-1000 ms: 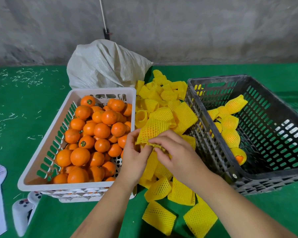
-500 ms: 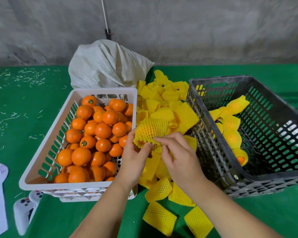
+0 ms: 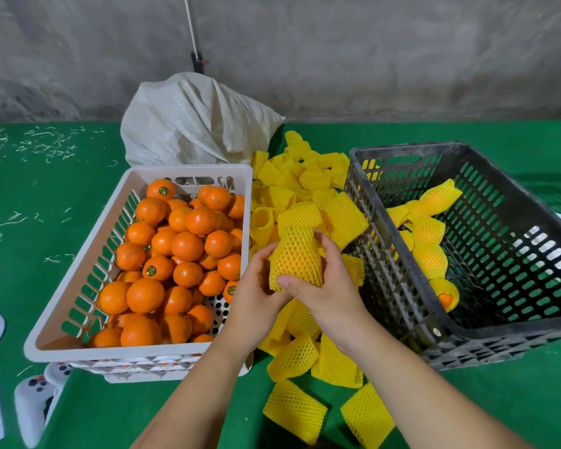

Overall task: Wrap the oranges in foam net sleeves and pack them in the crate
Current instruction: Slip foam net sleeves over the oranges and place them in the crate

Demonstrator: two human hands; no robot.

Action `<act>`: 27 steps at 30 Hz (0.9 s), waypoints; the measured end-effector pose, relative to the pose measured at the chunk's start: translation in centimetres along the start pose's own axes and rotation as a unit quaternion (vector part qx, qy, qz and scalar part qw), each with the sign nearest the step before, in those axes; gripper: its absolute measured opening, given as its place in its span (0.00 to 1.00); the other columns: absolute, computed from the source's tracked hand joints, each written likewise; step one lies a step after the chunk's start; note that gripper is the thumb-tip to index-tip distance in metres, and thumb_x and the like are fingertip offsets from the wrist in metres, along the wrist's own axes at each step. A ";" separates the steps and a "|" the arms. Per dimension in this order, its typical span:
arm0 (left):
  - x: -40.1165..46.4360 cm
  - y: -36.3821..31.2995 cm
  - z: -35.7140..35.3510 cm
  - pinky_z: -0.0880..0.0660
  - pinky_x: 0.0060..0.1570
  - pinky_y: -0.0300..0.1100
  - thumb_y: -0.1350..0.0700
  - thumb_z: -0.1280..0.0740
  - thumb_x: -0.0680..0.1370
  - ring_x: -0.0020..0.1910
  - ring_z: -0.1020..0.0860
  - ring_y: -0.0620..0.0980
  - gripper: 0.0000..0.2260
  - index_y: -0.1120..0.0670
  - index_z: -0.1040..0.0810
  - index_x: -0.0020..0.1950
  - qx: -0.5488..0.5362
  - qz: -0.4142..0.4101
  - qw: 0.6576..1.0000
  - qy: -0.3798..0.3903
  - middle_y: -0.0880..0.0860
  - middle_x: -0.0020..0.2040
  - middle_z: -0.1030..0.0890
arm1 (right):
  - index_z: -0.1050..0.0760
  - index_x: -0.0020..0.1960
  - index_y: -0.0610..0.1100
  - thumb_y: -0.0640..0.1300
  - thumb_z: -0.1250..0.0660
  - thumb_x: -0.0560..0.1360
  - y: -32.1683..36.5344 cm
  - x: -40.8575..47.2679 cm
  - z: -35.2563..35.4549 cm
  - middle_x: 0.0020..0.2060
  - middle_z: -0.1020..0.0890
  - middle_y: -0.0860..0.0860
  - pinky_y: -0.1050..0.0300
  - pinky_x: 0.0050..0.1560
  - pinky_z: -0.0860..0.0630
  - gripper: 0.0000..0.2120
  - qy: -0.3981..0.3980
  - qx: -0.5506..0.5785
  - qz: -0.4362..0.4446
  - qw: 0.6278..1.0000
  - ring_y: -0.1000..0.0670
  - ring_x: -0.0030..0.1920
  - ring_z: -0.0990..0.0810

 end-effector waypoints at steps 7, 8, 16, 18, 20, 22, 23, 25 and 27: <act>-0.4 -0.5 -0.1 0.23 0.67 0.43 0.62 0.28 0.81 0.71 0.23 0.47 0.27 0.49 0.31 0.78 -0.058 0.044 0.996 0.051 0.45 0.71 0.21 | 0.44 0.76 0.69 0.41 0.27 0.77 -0.2 0.2 -0.1 0.73 0.31 0.59 0.56 0.67 0.25 0.40 -0.001 -0.005 -0.006 1.000 0.57 0.70 0.27; -0.5 -0.6 -0.2 0.24 0.68 0.43 0.61 0.30 0.81 0.72 0.24 0.48 0.27 0.50 0.32 0.80 -0.070 0.052 0.993 0.074 0.46 0.73 0.22 | 0.46 0.76 0.70 0.40 0.29 0.78 0.0 0.2 0.0 0.76 0.34 0.58 0.51 0.71 0.27 0.40 0.012 -0.013 -0.006 1.000 0.55 0.73 0.30; -0.5 -0.6 -0.3 0.26 0.70 0.57 0.36 0.23 0.73 0.70 0.22 0.59 0.39 0.56 0.28 0.77 -0.117 0.089 0.987 0.064 0.57 0.70 0.20 | 0.55 0.81 0.67 0.33 0.43 0.82 1.1 -0.1 0.5 0.81 0.45 0.59 0.45 0.76 0.34 0.40 0.124 -0.206 0.052 0.969 0.53 0.78 0.40; -0.4 -0.3 0.0 0.23 0.68 0.54 0.37 0.21 0.72 0.70 0.21 0.60 0.37 0.52 0.27 0.76 -0.124 0.100 0.985 0.062 0.57 0.69 0.19 | 0.48 0.81 0.64 0.34 0.42 0.82 1.1 0.1 0.9 0.79 0.37 0.54 0.50 0.68 0.26 0.37 0.095 -0.217 0.067 0.969 0.54 0.67 0.28; -0.2 0.0 0.2 0.21 0.65 0.51 0.37 0.20 0.71 0.68 0.20 0.59 0.35 0.48 0.25 0.74 -0.133 0.109 0.983 0.057 0.57 0.68 0.18 | 0.39 0.80 0.59 0.34 0.40 0.81 1.4 0.2 1.3 0.75 0.30 0.52 0.55 0.61 0.27 0.34 0.051 -0.243 0.103 0.963 0.58 0.58 0.26; -0.2 0.1 0.2 0.22 0.66 0.52 0.37 0.19 0.70 0.69 0.21 0.58 0.36 0.46 0.25 0.74 -0.136 0.113 0.983 0.052 0.56 0.69 0.19 | 0.30 0.76 0.53 0.32 0.38 0.78 1.8 0.4 1.6 0.70 0.25 0.53 0.53 0.66 0.26 0.30 0.001 -0.264 0.145 0.953 0.55 0.64 0.25; -0.2 0.1 0.3 0.22 0.67 0.54 0.37 0.19 0.70 0.69 0.21 0.58 0.37 0.46 0.26 0.75 -0.136 0.113 0.983 0.047 0.56 0.69 0.19 | 0.26 0.73 0.50 0.31 0.37 0.77 1.9 0.4 1.9 0.66 0.23 0.53 0.53 0.65 0.25 0.28 -0.026 -0.260 0.161 0.952 0.53 0.64 0.24; -0.2 0.0 0.3 0.23 0.67 0.55 0.37 0.20 0.70 0.68 0.21 0.58 0.36 0.45 0.26 0.74 -0.132 0.106 0.985 0.044 0.55 0.69 0.19 | 0.21 0.66 0.49 0.32 0.37 0.76 1.7 0.3 2.2 0.62 0.19 0.53 0.53 0.55 0.23 0.23 -0.066 -0.205 0.162 0.963 0.54 0.56 0.21; -0.2 -0.2 0.3 0.22 0.66 0.57 0.38 0.19 0.70 0.68 0.20 0.59 0.34 0.45 0.25 0.73 -0.137 0.095 0.985 0.038 0.56 0.68 0.19 | 0.25 0.68 0.54 0.43 0.37 0.76 1.1 0.0 1.8 0.64 0.22 0.55 0.57 0.51 0.25 0.21 -0.047 -0.103 0.106 0.988 0.57 0.54 0.22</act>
Point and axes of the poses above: each hand's wrist, its own x-axis towards the middle knuckle, its own z-axis out of the back of the hand, y = z × x, the point moved 4 cm from there along x, towards the middle knuckle
